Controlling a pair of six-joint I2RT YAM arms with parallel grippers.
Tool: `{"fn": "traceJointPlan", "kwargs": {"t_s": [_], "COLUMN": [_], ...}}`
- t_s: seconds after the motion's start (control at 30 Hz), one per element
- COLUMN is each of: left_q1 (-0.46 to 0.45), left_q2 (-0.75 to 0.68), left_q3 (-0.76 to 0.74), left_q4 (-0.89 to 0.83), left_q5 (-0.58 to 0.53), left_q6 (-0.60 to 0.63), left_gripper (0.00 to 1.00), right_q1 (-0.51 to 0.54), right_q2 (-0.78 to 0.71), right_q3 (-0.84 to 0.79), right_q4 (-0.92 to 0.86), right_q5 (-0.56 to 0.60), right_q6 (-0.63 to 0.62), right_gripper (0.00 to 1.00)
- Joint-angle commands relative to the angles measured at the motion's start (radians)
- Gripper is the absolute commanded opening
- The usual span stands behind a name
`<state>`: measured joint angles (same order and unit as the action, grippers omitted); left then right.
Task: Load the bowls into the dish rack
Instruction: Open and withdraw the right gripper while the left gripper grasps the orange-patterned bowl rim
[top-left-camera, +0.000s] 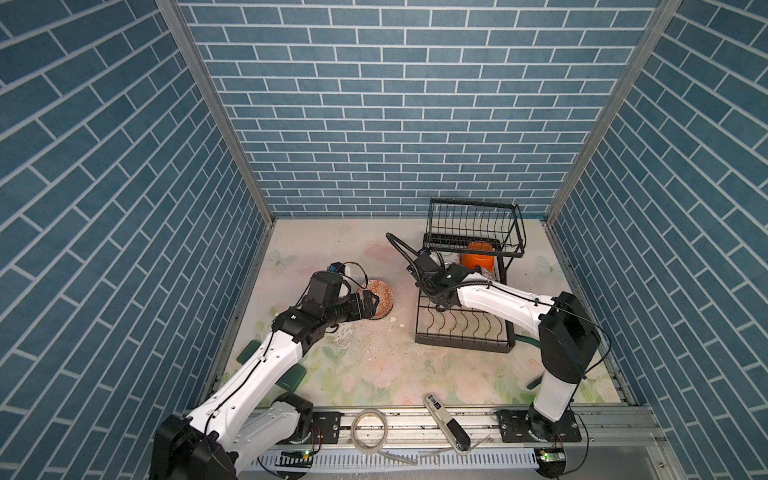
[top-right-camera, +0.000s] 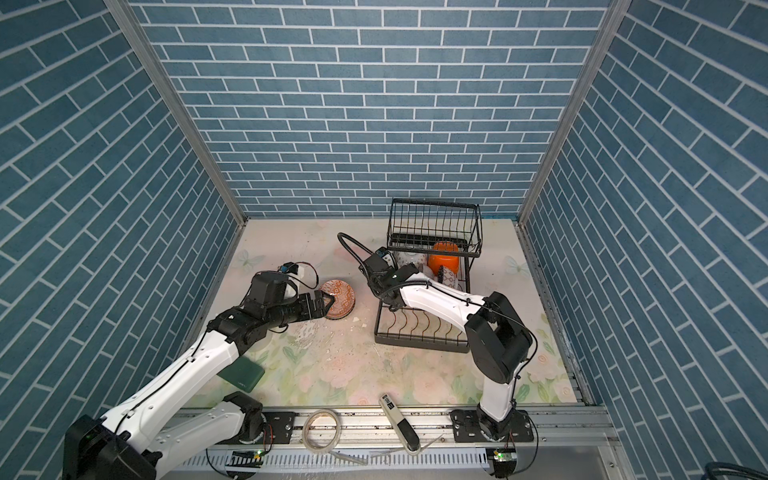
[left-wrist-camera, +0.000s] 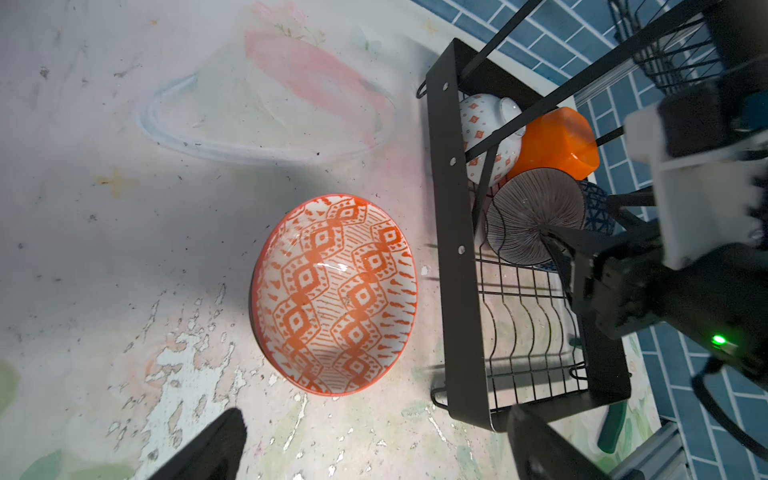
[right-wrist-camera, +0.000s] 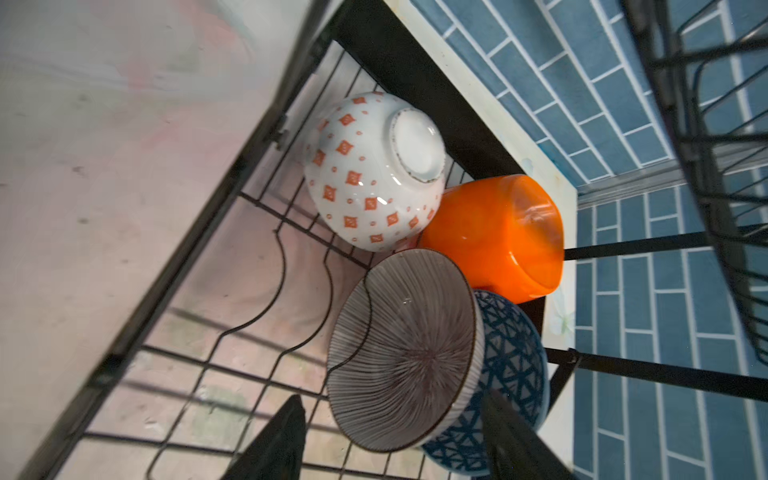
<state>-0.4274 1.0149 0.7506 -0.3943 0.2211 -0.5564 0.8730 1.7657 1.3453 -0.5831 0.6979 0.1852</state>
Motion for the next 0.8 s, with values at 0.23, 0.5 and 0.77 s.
{"fn": "traceJointPlan", "kwargs": {"t_s": [0.23, 0.5, 0.77], "left_q1": [0.005, 0.005, 0.005], "left_q2": [0.038, 0.08, 0.169], "left_q3": [0.031, 0.063, 0.157], "left_q4": [-0.1, -0.156, -0.214], "left_q5": [-0.102, -0.171, -0.225], "left_q6": [0.03, 0.038, 0.078], "left_gripper": [1.0, 0.99, 0.91], "right_q1": [0.005, 0.034, 0.113], "right_q2": [-0.133, -0.154, -0.205], "right_q3": [-0.109, -0.186, -0.24], "right_q4": [0.112, 0.19, 0.256], "right_q5": [-0.346, -0.508, -0.61], "right_q6": [0.013, -0.005, -0.032], "right_gripper": [0.67, 0.66, 0.64]}}
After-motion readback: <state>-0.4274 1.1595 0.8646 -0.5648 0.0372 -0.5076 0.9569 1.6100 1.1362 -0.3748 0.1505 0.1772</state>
